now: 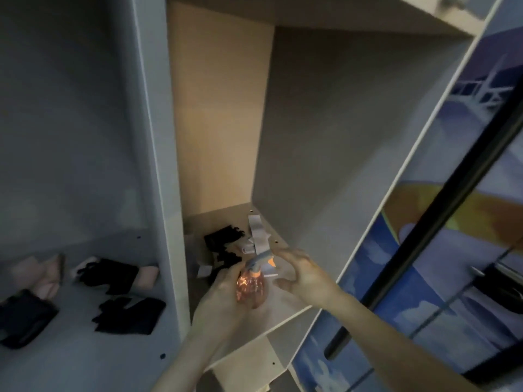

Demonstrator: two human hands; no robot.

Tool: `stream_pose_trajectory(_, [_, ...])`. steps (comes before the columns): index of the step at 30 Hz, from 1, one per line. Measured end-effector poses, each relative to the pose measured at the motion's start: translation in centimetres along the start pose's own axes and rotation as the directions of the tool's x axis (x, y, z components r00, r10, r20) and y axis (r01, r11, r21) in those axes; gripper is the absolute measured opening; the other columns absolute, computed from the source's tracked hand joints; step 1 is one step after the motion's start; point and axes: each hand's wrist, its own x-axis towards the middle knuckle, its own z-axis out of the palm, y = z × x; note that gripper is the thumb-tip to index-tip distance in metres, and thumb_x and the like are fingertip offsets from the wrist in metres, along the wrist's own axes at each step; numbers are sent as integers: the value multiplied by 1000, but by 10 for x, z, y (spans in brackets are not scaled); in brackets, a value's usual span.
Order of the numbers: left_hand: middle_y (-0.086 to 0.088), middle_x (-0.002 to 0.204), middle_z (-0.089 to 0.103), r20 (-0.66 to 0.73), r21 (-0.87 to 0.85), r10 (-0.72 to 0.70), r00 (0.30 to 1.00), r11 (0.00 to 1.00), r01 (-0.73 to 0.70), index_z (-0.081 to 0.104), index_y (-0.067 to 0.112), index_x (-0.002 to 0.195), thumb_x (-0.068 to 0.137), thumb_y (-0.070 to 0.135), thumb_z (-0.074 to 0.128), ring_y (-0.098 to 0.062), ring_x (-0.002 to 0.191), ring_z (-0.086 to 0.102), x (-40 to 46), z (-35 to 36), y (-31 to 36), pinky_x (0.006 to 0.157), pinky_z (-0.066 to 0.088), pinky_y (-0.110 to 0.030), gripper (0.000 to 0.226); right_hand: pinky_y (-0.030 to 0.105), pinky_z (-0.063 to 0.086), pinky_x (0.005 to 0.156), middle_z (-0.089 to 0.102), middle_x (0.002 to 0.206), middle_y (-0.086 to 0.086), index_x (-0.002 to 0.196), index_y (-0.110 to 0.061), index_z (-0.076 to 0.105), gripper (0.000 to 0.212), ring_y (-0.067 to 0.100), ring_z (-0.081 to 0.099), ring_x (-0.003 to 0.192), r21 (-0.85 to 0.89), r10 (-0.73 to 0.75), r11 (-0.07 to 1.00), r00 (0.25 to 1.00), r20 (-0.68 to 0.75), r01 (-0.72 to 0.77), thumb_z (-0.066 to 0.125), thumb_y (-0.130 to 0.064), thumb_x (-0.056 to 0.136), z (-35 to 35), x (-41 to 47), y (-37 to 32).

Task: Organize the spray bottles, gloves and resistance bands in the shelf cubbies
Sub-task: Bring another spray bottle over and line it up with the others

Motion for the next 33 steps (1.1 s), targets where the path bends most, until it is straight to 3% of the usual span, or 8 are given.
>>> stream_pose_trajectory(4, [3, 126, 55, 12, 47, -68, 998, 997, 67, 50, 27, 130, 89, 32, 58, -15, 120, 54, 26, 6, 0, 99, 41, -25, 42, 25, 26, 109, 44, 143, 1, 142, -26, 38, 64, 19, 34, 136, -201, -63, 976, 993, 99, 82, 65, -22, 84, 2, 62, 14])
stream_pose_trajectory(8, [10, 127, 51, -80, 72, -106, 991, 991, 112, 48, 30, 133, 87, 29, 60, -13, 122, 52, 37, 8, -3, 91, 38, -17, 47, 0, 36, 64, 63, 101, -12, 120, -25, 60, 33, 6, 59, 108, -314, -158, 925, 968, 193, 214, 59, -20, 87, 15, 88, 34])
stream_pose_trajectory(11, [6, 136, 50, -146, 147, -132, 980, 977, 154, 47, 33, 133, 84, 26, 61, -15, 122, 53, 39, 18, -7, 94, 42, -22, 52, -4, 34, 54, 62, 117, 3, 117, -18, 62, 28, 23, 55, 115, -497, -252, 808, 948, 194, 316, 50, -25, 93, 23, 93, 47])
stream_pose_trajectory(15, [3, 140, 45, -159, 235, -124, 979, 959, 160, 40, 31, 139, 85, 27, 60, -18, 125, 49, 40, 36, -1, 96, 43, -29, 57, 28, 46, 76, 65, 114, -1, 109, -28, 57, 25, 25, 61, 107, -386, -265, 871, 953, 150, 303, 57, -25, 84, 24, 84, 52])
stream_pose_trajectory(19, [4, 136, 51, -188, 244, -87, 978, 961, 132, 43, 32, 137, 82, 35, 61, -18, 122, 52, 30, 50, 4, 95, 46, -33, 57, 29, 40, 78, 62, 102, -5, 100, -23, 61, 22, 19, 56, 104, -302, -493, 809, 862, 122, 505, 56, -27, 79, 10, 62, 35])
stream_pose_trajectory(22, [3, 103, 68, -293, 111, -95, 951, 985, 132, 59, 31, 110, 77, 38, 65, -18, 96, 64, 3, 50, 10, 79, 52, -36, 34, 26, 30, 70, 58, 87, -7, 89, -21, 59, 22, 17, 56, 90, -249, -675, 704, 735, 55, 665, 45, -36, 81, -10, 34, 3])
stream_pose_trajectory(26, [2, 74, 65, -487, -36, -156, 859, 987, 159, 61, 23, 89, 74, 37, 69, -14, 71, 61, -60, 29, 15, 68, 48, -34, 21, 28, 41, 73, 60, 89, -13, 89, -27, 54, 22, 7, 55, 88, -80, -786, 607, 612, 91, 791, 36, -38, 84, -14, 0, -45])
stream_pose_trajectory(33, [6, 72, 65, -775, 59, -227, 590, 904, 424, 58, 25, 88, 80, 44, 63, -15, 77, 62, -202, -34, -3, 66, 43, -32, 21, 21, 45, 80, 58, 99, -20, 100, -33, 56, 11, 0, 55, 94, 346, -903, 421, 350, 250, 839, 58, -32, 89, 44, -48, -166])
